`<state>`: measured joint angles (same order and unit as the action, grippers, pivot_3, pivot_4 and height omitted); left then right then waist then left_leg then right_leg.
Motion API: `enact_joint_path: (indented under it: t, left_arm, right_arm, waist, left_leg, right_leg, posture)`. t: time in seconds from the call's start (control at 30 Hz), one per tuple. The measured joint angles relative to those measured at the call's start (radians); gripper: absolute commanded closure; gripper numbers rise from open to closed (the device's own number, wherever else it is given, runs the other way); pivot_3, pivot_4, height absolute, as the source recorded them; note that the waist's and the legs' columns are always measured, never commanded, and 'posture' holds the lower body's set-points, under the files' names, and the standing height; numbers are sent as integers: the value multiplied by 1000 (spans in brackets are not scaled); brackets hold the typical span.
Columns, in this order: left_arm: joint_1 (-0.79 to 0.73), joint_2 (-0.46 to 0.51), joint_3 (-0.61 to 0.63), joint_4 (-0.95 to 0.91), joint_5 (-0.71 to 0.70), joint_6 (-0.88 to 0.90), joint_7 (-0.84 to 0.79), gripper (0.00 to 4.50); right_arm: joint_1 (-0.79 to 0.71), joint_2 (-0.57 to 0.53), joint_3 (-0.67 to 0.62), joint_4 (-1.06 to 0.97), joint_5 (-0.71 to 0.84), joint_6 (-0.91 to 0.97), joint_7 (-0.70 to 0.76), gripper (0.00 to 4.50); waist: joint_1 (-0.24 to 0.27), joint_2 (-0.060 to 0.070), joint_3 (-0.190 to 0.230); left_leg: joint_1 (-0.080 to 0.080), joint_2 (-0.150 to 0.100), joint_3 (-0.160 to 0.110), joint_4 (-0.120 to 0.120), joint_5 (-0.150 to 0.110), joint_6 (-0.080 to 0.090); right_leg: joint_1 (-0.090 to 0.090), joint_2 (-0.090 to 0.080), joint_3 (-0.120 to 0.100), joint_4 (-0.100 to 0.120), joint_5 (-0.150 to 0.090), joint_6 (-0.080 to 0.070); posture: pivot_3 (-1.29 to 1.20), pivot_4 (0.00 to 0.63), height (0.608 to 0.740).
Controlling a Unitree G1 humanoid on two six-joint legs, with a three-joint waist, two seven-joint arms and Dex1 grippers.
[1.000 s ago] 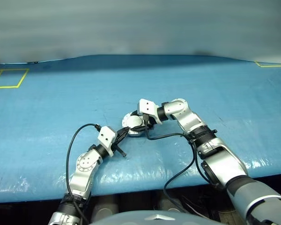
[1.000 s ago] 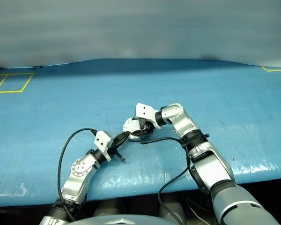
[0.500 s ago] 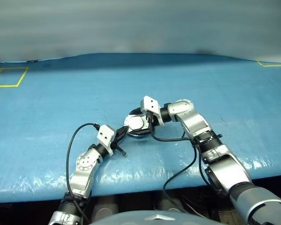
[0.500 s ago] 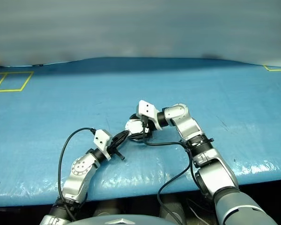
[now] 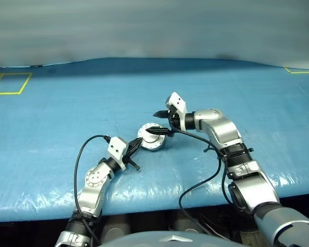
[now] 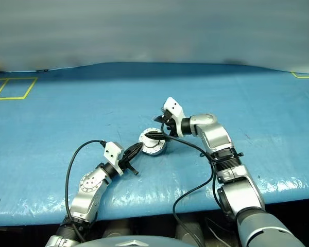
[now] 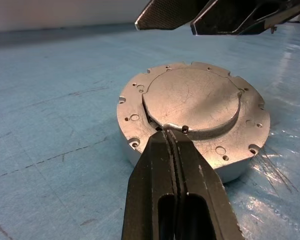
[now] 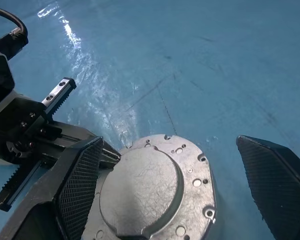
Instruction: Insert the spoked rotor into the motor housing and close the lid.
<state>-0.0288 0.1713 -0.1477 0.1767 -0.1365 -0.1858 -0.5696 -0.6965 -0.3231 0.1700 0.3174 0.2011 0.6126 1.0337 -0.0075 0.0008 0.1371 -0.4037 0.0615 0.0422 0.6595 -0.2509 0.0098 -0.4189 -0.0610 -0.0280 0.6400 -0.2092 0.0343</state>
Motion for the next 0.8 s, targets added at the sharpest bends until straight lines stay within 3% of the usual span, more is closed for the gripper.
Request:
enact_joint_path:
  t: [0.37,0.73,0.8]
  left_arm:
    - [-12,-3,-4,10,3,-4,-2,4500]
    - [-12,-1,-5,13,8,-13,-5,4500]
    - [-12,0,-5,13,8,-14,-7,4500]
  right_arm:
    - [68,54,-275,-70,288,546,-185,16]
    - [136,100,-344,-84,356,676,-343,16]
    - [136,102,-352,-84,368,679,-353,392]
  waist:
    - [3,0,0]
    - [-1,0,0]
    - [-1,0,0]
  left_leg:
    - [-9,-1,-1,2,0,0]
    - [-9,-1,-2,2,0,0]
    - [-9,-1,-2,2,0,0]
  right_leg:
    - [-8,1,0,1,2,1]
    - [-8,1,1,1,-1,7]
    - [-8,1,1,1,0,7]
  posture:
    - [0,150,740]
    - [0,150,740]
    - [0,150,740]
